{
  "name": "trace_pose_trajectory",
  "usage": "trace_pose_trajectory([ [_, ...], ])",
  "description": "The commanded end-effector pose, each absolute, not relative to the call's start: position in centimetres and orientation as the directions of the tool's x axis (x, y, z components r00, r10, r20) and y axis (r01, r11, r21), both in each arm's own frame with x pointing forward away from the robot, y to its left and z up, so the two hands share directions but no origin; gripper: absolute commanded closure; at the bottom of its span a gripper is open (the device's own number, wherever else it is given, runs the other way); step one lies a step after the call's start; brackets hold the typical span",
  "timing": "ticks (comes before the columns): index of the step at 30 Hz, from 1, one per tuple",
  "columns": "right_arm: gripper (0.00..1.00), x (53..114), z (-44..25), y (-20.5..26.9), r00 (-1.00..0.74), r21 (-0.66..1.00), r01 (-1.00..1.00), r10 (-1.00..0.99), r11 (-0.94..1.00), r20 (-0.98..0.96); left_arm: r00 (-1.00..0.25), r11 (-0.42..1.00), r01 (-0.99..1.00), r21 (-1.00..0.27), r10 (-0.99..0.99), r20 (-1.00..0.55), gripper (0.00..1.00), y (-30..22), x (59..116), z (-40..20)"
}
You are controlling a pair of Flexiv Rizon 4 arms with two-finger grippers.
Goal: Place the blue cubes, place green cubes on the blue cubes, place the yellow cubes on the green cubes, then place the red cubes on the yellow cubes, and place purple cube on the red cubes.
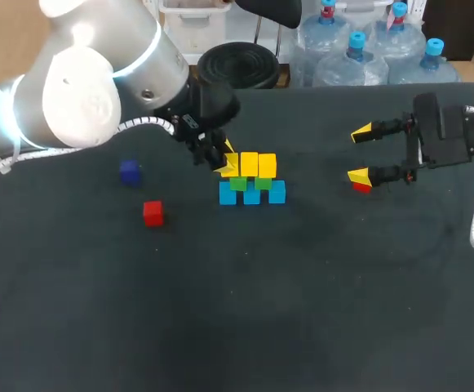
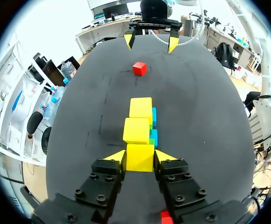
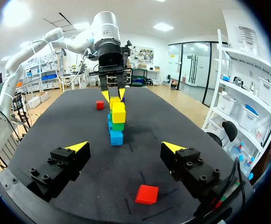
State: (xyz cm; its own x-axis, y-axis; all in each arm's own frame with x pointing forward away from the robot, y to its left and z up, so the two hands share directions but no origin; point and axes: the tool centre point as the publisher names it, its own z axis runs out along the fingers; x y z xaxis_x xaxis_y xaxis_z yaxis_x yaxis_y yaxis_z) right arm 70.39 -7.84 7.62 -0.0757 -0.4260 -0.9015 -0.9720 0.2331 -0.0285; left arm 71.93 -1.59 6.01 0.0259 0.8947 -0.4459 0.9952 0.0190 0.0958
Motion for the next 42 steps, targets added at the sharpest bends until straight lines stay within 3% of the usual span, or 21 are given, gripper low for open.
trace_pose_trajectory([
  [1, 0.00, 70.42, 7.54, -7.80, -0.074, -0.030, -0.972, -0.425, 0.233, -0.902, 0.024, 0.018, 0.996, 0.092, 0.900, -0.436, 1.00, -1.78, 72.23, 6.09],
  [42, 0.00, 70.42, 7.54, -7.80, -0.074, -0.030, -0.972, -0.425, 0.233, -0.902, 0.024, 0.013, 0.996, 0.084, 0.905, -0.426, 1.00, -2.10, 72.46, 5.76],
])
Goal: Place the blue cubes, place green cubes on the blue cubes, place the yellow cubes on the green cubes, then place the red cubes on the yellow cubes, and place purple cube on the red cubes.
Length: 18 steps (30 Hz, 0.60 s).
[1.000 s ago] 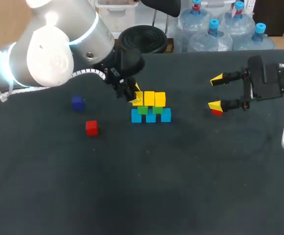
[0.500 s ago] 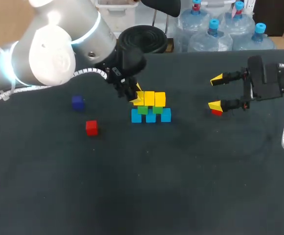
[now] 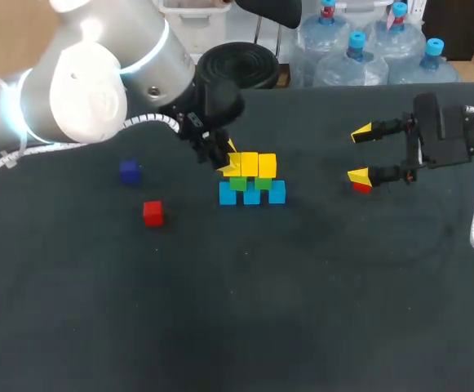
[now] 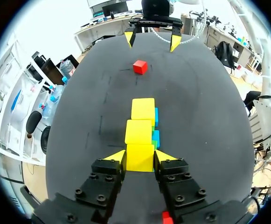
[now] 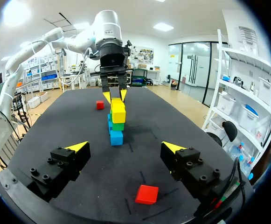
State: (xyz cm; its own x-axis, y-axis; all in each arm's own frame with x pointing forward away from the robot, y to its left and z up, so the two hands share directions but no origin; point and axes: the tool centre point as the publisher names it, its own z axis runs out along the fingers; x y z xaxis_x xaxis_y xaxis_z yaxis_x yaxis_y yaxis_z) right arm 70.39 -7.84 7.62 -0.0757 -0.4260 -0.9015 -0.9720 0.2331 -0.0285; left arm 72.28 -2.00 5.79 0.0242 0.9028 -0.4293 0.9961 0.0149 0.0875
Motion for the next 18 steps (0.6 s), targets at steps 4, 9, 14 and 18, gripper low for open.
trace_pose_trajectory([
  [4, 0.00, 70.42, 7.54, -7.80, -0.074, -0.030, -0.972, -0.425, 0.233, -0.902, 0.025, 0.012, 0.997, 0.083, 0.905, -0.424, 1.00, -2.11, 72.47, 5.74],
  [9, 0.00, 70.42, 7.54, -7.80, -0.074, -0.030, -0.972, -0.425, 0.233, -0.902, 0.024, 0.011, 0.997, 0.081, 0.906, -0.422, 1.00, -2.09, 72.45, 5.67],
  [14, 0.00, 70.42, 7.54, -7.80, -0.074, -0.030, -0.972, -0.425, 0.233, -0.902, 0.023, 0.011, 0.997, 0.078, 0.907, -0.420, 1.00, -2.05, 72.45, 5.59],
  [18, 0.00, 70.42, 7.54, -7.80, -0.074, -0.030, -0.972, -0.425, 0.233, -0.902, 0.022, 0.012, 0.997, 0.078, 0.907, -0.420, 1.00, -2.03, 72.48, 5.58],
])
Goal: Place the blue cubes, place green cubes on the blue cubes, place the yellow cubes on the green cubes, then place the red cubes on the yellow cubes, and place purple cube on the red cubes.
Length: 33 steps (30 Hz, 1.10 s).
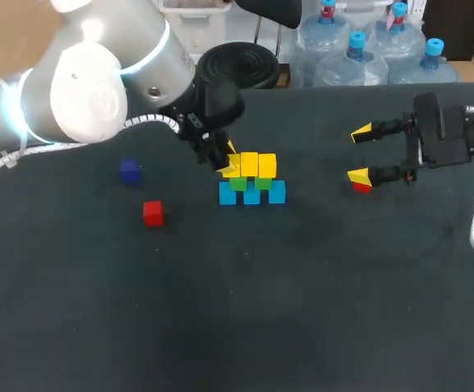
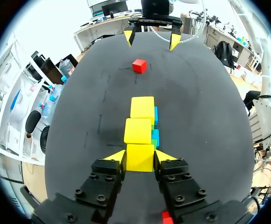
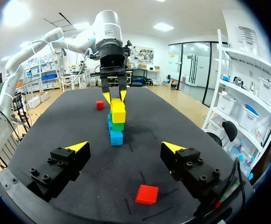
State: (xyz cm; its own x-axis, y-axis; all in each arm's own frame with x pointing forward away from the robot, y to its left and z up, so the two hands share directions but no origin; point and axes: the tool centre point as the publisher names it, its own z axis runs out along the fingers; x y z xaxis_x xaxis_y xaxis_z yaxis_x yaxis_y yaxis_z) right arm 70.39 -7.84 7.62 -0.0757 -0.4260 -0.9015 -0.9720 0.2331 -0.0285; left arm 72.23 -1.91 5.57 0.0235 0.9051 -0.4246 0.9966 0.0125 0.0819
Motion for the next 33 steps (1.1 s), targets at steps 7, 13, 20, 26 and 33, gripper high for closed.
trace_pose_trajectory([
  [7, 0.00, 70.42, 7.54, -7.80, -0.074, -0.030, -0.972, -0.425, 0.233, -0.902, 0.019, 0.014, 0.997, 0.076, 0.907, -0.420, 0.95, -2.00, 72.55, 5.55],
  [13, 0.00, 70.42, 7.54, -7.80, -0.074, -0.030, -0.972, -0.425, 0.233, -0.902, 0.018, 0.017, 0.997, 0.077, 0.907, -0.421, 0.96, -1.98, 72.57, 5.56],
  [20, 0.00, 70.42, 7.54, -7.80, -0.074, -0.030, -0.972, -0.425, 0.233, -0.902, 0.017, 0.018, 0.997, 0.079, 0.907, -0.421, 0.94, -2.03, 72.59, 5.55],
  [26, 0.00, 70.42, 7.54, -7.80, -0.074, -0.030, -0.972, -0.425, 0.233, -0.902, 0.017, 0.017, 0.997, 0.079, 0.907, -0.420, 0.89, -2.10, 72.60, 5.58],
  [33, 0.00, 70.42, 7.54, -7.80, -0.074, -0.030, -0.972, -0.425, 0.233, -0.902, 0.015, 0.019, 0.997, 0.077, 0.909, -0.416, 0.81, -2.18, 72.56, 5.59],
])
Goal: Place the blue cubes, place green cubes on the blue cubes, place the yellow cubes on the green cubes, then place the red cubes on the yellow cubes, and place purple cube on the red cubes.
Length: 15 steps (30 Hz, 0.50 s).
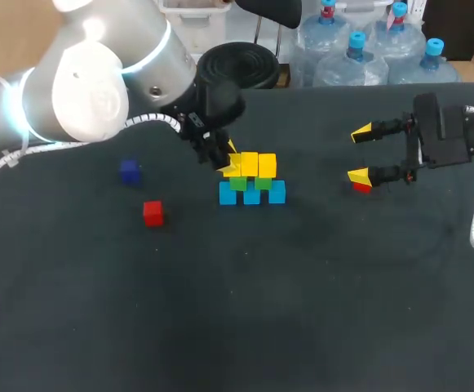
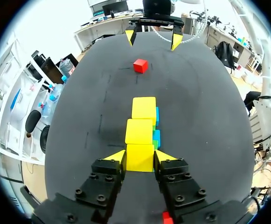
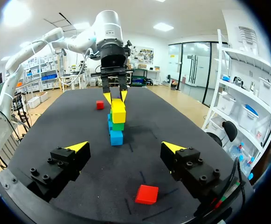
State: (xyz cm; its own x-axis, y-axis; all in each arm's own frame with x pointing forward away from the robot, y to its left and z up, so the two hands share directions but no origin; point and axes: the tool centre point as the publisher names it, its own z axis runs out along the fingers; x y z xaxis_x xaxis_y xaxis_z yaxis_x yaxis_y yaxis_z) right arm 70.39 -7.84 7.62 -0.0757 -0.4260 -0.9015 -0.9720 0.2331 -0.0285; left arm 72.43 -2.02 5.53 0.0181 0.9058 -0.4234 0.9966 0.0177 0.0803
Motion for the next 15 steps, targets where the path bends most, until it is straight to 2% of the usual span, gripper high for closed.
trace_pose_trajectory([
  [1, 0.00, 70.42, 7.54, -7.80, -0.074, -0.030, -0.972, -0.425, 0.233, -0.902, 0.014, 0.020, 0.997, 0.077, 0.909, -0.416, 0.78, -2.17, 72.55, 5.59],
  [10, 0.00, 70.42, 7.54, -7.80, -0.074, -0.030, -0.972, -0.425, 0.233, -0.902, 0.011, 0.023, 0.997, 0.076, 0.910, -0.414, 0.59, -2.13, 72.56, 5.64],
  [15, 0.00, 70.42, 7.54, -7.80, -0.074, -0.030, -0.972, -0.425, 0.233, -0.902, 0.009, 0.025, 0.997, 0.076, 0.910, -0.413, 0.57, -2.06, 72.59, 5.66],
])
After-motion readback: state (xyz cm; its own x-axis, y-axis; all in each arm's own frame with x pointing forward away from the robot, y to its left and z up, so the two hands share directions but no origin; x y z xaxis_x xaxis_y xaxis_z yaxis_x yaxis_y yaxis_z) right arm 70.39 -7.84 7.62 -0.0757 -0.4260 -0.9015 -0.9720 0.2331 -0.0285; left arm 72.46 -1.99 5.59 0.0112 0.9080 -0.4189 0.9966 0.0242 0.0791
